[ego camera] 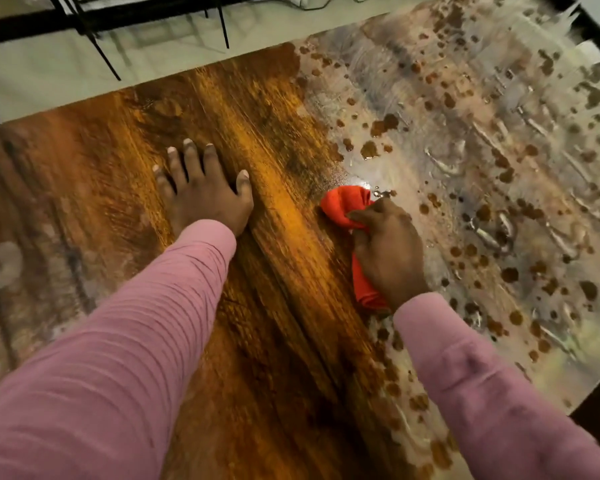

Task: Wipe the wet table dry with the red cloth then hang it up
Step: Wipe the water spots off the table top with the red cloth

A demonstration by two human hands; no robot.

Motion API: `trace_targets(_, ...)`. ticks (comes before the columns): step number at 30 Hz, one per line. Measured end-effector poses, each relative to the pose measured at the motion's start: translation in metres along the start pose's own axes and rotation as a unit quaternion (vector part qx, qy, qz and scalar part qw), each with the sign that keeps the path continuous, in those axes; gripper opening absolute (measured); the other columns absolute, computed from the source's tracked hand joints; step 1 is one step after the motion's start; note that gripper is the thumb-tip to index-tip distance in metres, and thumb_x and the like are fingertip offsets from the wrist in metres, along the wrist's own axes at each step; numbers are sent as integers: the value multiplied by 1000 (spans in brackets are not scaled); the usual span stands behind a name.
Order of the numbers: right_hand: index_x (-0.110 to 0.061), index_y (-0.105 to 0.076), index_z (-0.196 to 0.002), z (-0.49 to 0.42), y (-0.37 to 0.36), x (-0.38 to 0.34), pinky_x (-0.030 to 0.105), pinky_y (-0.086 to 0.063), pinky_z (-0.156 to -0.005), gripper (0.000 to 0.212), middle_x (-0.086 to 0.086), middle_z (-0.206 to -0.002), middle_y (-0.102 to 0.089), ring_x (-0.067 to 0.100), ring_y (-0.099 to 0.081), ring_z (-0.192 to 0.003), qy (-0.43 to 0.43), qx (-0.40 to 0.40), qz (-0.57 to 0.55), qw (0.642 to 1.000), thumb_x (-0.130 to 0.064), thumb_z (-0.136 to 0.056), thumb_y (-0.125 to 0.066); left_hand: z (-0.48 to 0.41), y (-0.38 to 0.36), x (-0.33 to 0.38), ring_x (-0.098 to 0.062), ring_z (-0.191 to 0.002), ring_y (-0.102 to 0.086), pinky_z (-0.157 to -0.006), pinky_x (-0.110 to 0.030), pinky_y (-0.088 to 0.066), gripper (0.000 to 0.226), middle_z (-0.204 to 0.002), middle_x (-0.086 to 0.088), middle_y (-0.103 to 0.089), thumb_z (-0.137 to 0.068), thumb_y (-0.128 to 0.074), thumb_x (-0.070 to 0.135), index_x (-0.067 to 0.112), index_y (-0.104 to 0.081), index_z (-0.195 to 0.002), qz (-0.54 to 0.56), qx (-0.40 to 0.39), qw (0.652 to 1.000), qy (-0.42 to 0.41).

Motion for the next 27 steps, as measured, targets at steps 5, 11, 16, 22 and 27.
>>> trace_targets(5, -26, -67, -116, 4, -4, -2, 28, -36, -73, 30, 0, -107, -57, 22, -52, -97, -10, 14, -11, 1000, -18, -88, -60, 20, 13, 12, -30, -144, -21, -117, -56, -5, 55, -154, -8, -34, -93, -37, 44, 16, -44, -140, -7, 14, 999, -36)
trace_targets(11, -23, -66, -118, 23, 7, -14, 33, -43, -75, 32, 3, -107, -58, 26, -53, -99, 49, -30, -31, 998, -17, -87, -59, 141, 11, 53, -32, -144, -22, -117, -56, -7, 62, -155, -9, -32, -83, -31, 30, 14, -43, -142, 38, 6, 996, -76)
trace_targets(16, -24, -67, -116, 60, 19, 7, 41, -50, -74, 31, 5, -110, -59, 27, -53, -98, 140, -76, 9, 987, -16, -88, -58, 185, -4, 54, -29, -148, -8, -118, -54, -1, 61, -161, -8, -15, -94, -32, 28, 13, -22, -153, 15, -43, 999, -11)
trace_targets(22, -24, -67, -117, 47, 21, 34, 33, -45, -82, 30, 4, -117, -58, 26, -54, -101, -21, -13, -8, 1000, -16, -89, -57, 184, -14, 54, -29, -149, -2, -118, -53, 3, 61, -162, -7, -10, -96, -24, 30, 13, -15, -153, -3, -47, 999, -8)
trace_targets(27, -20, -72, -108, 112, 17, 9, 39, -51, -69, 31, 4, -105, -61, 29, -54, -96, 171, -96, -46, 979, -10, -81, -62, 183, -14, 52, -29, -148, -2, -118, -55, 0, 60, -162, -7, -10, -96, -28, 29, 13, -16, -153, -17, -51, 998, -15)
Point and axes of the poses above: each hand's wrist, its own z-axis away from the middle knuckle, its own y-axis out of the back of the hand, x = y × z, the point moved 4 cm from there along -z, towards the middle knuckle
